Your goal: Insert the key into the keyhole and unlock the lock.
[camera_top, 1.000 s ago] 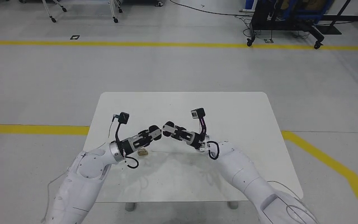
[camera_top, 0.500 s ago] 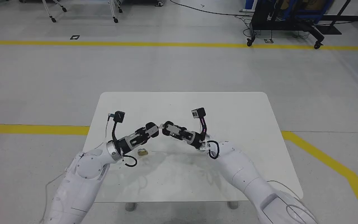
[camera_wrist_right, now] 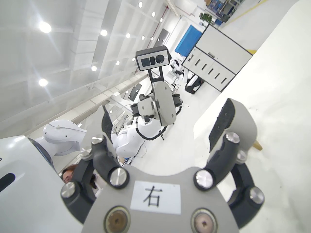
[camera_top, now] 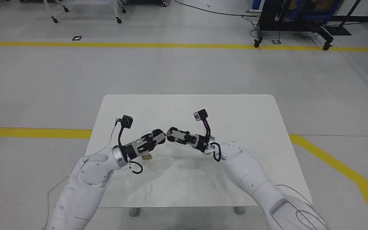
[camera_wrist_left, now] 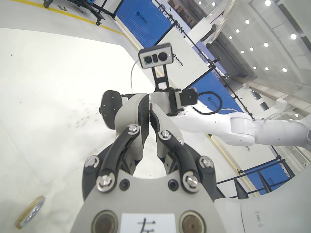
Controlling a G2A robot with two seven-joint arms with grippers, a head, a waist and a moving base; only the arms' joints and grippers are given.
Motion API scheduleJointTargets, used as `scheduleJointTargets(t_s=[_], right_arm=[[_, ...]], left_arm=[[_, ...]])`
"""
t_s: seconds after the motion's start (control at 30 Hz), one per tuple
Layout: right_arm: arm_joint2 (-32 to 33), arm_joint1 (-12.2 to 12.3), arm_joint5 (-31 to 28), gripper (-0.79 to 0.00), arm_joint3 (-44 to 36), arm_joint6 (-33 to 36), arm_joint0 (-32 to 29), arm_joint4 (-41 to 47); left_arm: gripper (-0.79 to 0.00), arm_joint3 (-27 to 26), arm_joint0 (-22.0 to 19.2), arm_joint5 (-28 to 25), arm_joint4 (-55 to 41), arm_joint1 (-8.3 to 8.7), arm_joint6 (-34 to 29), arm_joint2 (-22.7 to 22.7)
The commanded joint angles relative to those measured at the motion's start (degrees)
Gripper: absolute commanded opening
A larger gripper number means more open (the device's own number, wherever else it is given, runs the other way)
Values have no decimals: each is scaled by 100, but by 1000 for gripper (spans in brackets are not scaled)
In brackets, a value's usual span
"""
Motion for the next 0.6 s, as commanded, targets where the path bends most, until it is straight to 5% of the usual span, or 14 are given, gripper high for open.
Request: scheduleJointTargets(t_s=[0.0,0.23,0.27,0.33,0.43,0.57], right_arm=[[256,180,316,0,-191,479,-38,-192],[963,669,1119,0,-1416,1007,-710,-1142],[1006,707,1235,-129,-1605,1036,-820,-1241],[1072,766,1457,-262,-1925,1055,-996,-1395],[1121,818,1660,-246,-2268,1017,-1186,-1469],[1065,834,1789,-406,-2347,951,-1239,-1483]], left_arm=[[-785,32,13,66,-199,29,-371,-1],[-785,215,-212,267,-1071,116,-1841,99],[-785,236,-260,317,-990,124,-1979,146],[-785,252,-320,361,-890,126,-2004,212],[-785,232,-343,381,-633,126,-1848,289],[-785,212,-349,372,-577,129,-1755,365]])
